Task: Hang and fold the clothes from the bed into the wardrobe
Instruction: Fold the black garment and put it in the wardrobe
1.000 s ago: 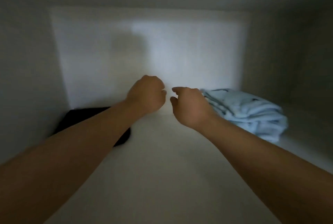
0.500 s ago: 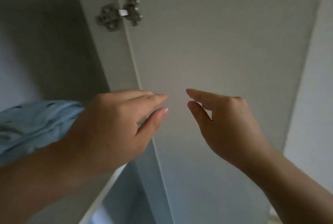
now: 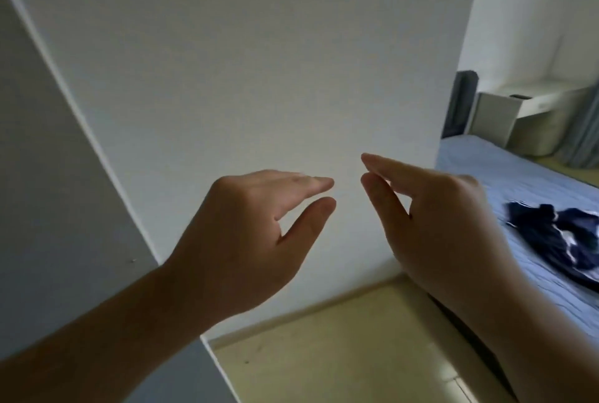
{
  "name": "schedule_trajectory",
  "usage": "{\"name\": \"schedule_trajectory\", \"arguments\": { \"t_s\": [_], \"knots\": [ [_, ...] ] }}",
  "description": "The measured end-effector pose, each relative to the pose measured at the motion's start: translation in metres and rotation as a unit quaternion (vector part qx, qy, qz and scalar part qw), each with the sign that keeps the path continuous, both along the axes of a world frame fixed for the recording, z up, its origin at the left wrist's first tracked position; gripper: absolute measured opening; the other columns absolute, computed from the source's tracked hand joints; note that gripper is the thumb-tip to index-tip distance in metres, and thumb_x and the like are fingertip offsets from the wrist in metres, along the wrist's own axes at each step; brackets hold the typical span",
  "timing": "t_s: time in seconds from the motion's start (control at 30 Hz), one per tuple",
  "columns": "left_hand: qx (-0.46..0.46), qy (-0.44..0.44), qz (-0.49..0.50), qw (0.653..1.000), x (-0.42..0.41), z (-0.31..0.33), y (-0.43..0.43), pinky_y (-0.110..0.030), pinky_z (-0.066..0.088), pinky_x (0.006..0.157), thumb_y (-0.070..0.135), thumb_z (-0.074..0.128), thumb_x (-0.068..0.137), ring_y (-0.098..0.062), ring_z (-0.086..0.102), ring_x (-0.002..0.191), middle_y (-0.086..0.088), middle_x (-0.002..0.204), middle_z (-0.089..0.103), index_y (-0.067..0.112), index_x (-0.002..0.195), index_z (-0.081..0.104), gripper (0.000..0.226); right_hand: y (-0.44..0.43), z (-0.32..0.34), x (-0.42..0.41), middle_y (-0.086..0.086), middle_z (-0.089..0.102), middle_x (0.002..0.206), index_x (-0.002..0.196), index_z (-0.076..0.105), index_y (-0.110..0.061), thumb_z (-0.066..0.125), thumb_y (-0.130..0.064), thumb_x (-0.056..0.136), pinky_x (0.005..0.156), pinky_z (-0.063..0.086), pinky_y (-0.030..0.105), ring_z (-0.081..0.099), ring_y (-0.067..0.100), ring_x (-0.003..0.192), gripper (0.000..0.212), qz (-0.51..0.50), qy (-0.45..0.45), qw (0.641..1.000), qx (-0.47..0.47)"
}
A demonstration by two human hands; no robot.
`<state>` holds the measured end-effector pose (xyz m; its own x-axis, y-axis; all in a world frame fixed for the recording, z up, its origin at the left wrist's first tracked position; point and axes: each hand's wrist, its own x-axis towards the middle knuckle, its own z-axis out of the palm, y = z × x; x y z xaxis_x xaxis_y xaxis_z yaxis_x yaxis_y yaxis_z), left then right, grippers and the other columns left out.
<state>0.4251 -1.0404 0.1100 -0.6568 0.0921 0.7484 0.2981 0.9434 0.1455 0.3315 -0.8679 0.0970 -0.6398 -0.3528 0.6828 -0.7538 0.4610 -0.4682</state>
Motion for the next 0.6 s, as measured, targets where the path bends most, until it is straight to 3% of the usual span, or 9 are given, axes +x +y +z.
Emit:
{"name": "schedule_trajectory", "arguments": {
  "t_s": [0.23,0.33,0.47,0.53,0.6],
  "knots": [
    [0.188,-0.049,-0.08,0.978,-0.153,-0.059,0.144,-0.013,0.053,0.084,0.029,0.066,0.091,0.008,0.068,0.095,0.012,0.103,0.075,0.017,0.106,0.078,0.023,0.163,-0.028,-0.108,-0.001,0.077,0.095,0.122,0.071,-0.023,0.06,-0.031,0.098,0.073,0.046,0.015,0.072,0.013,0.073,0.028,-0.14,-0.034,0.989,0.027],
    [0.232,-0.096,-0.129,0.959,-0.217,-0.08,0.197,-0.011,0.053,0.081,0.03,0.067,0.09,0.012,0.067,0.09,0.019,0.1,0.074,0.021,0.106,0.079,0.021,0.226,-0.05,-0.151,-0.001,0.078,0.09,0.118,0.074,-0.02,0.062,-0.026,0.097,0.075,0.05,0.02,0.073,0.015,0.075,0.025,-0.198,-0.041,0.979,0.013],
    [0.255,-0.148,-0.186,0.937,-0.304,-0.111,0.264,-0.008,0.052,0.079,0.032,0.068,0.088,0.012,0.067,0.087,0.019,0.098,0.074,0.023,0.103,0.079,0.021,0.297,-0.078,-0.205,-0.003,0.078,0.087,0.113,0.076,-0.016,0.06,-0.026,0.095,0.075,0.029,-0.009,0.06,0.005,0.089,0.026,-0.272,-0.038,0.961,0.035],
    [0.266,-0.167,-0.207,0.927,-0.349,-0.127,0.295,-0.007,0.051,0.077,0.032,0.07,0.088,0.012,0.068,0.085,0.019,0.096,0.075,0.023,0.102,0.079,0.019,0.328,-0.091,-0.232,-0.003,0.077,0.083,0.112,0.076,-0.016,0.06,-0.026,0.094,0.071,0.033,-0.005,0.062,0.009,0.075,0.026,-0.298,-0.042,0.952,0.059],
    [0.273,-0.188,-0.227,0.916,-0.396,-0.142,0.328,-0.005,0.05,0.077,0.028,0.073,0.09,0.012,0.068,0.084,0.019,0.094,0.075,0.022,0.101,0.08,0.014,0.36,-0.099,-0.261,-0.003,0.078,0.085,0.113,0.076,-0.018,0.061,-0.026,0.095,0.069,0.041,0.011,0.065,0.009,0.06,0.025,-0.316,-0.055,0.944,0.08]
  ]
}}
